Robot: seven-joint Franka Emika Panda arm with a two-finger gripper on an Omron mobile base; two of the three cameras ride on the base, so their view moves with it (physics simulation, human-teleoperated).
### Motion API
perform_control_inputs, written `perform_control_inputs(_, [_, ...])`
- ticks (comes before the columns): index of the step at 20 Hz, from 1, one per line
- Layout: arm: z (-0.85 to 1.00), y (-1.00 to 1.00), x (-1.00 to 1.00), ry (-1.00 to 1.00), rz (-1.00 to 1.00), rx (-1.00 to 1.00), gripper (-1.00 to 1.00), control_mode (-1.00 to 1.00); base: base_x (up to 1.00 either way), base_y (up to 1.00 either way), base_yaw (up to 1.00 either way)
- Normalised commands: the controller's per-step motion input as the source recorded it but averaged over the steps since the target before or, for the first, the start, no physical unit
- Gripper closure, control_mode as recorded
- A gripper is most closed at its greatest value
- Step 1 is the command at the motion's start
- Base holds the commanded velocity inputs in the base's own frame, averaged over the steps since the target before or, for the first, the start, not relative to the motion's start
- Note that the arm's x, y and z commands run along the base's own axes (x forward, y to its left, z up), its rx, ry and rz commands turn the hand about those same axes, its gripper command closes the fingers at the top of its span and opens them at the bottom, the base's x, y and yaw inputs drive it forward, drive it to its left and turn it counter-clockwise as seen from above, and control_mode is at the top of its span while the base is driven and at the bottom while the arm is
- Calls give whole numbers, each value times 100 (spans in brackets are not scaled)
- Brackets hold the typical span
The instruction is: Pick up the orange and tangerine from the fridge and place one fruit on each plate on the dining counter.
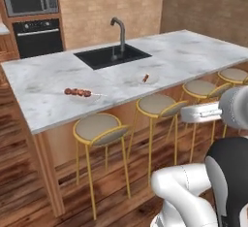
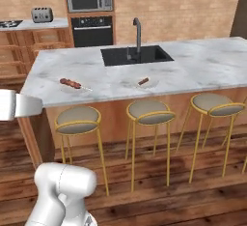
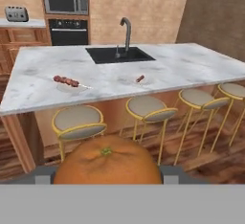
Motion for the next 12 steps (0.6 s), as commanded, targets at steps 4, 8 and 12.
perform_control_inputs(4, [0, 0, 0, 0, 0, 0, 100, 100, 100, -38, 6])
perform_control_inputs(8, [0, 0, 0, 0, 0, 0, 100, 100, 100, -16, 1])
perform_control_inputs(12, [0, 0, 0, 0, 0, 0, 100, 100, 100, 0, 9])
